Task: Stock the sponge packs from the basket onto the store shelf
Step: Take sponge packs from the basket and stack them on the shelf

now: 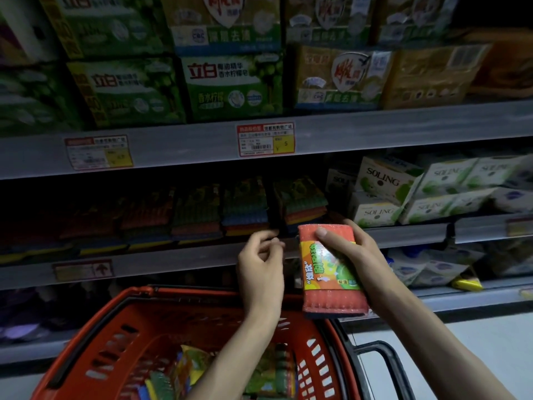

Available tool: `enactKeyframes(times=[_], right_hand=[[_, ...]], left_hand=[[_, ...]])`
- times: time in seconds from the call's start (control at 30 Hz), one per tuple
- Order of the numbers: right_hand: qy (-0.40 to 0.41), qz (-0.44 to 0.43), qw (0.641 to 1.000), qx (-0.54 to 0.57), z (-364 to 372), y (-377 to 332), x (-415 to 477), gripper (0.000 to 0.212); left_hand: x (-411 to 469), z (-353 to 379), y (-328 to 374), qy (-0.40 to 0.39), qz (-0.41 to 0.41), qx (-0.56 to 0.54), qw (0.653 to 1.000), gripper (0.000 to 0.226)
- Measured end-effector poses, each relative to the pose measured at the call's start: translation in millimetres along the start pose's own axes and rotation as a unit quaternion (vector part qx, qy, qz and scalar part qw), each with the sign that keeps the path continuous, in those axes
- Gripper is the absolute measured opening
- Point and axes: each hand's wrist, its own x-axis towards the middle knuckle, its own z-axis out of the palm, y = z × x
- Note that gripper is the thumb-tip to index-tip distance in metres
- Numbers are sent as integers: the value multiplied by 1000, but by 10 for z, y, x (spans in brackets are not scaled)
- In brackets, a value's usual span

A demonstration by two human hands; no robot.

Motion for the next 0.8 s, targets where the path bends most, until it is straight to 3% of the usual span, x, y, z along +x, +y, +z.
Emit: enactKeyframes(times=[0.13,0.3,0.5,0.73,0.8], right_hand=[[0,5,1000,-9,18,20,-7,70],[16,10,1000,-20,25,51,-3,97],[23,12,999,-22,50,33,-18,92],[16,9,1000,-18,65,34,-4,87],[15,9,1000,-14,66,29,2,86]], left_hand=[[73,-106,12,95,-96,-103,985,6],[235,-136,133,146,-173,-192,955,9],[343,-150,220,174,-230,-249,925,8],[360,-164,200,186,-252,-285,906,39],[331,-169,193,185,-252,-293,903,33]])
